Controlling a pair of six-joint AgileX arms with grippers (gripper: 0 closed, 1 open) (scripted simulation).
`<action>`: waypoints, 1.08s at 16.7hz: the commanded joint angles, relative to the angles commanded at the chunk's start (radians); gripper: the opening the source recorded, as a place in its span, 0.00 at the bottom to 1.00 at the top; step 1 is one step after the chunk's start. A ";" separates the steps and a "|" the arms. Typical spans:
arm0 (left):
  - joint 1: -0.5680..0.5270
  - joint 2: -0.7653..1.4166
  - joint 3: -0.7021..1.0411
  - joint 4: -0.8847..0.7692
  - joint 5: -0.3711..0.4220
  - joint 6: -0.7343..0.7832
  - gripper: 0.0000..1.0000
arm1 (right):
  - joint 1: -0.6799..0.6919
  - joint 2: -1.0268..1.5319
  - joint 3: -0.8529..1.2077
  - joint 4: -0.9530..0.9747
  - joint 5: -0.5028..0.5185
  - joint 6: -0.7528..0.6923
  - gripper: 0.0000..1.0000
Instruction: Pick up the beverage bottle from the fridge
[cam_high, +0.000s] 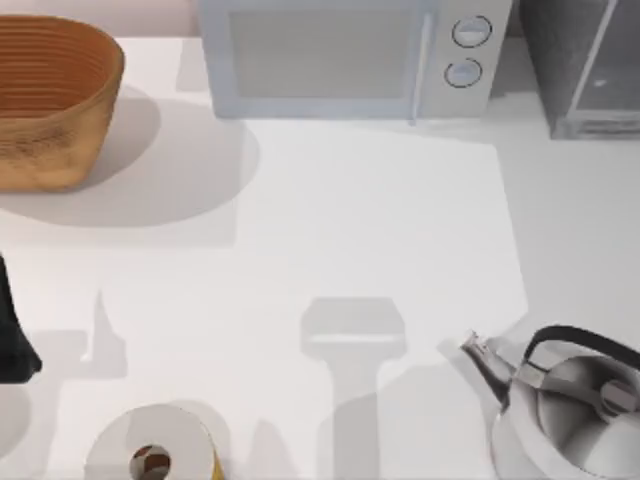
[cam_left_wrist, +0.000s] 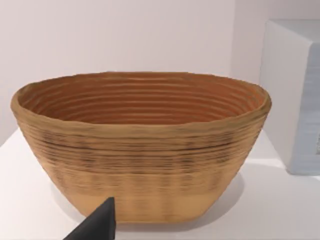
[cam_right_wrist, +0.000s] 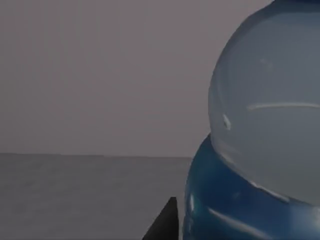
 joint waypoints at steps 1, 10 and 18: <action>0.000 0.000 0.000 0.000 0.000 0.000 1.00 | 0.000 0.000 0.000 0.000 0.000 0.000 0.25; 0.000 0.000 0.000 0.000 0.000 0.000 1.00 | 0.000 0.000 0.000 0.000 0.000 0.000 0.00; 0.000 0.000 0.000 0.000 0.000 0.000 1.00 | -0.003 -0.070 0.011 -0.087 -0.001 0.001 0.00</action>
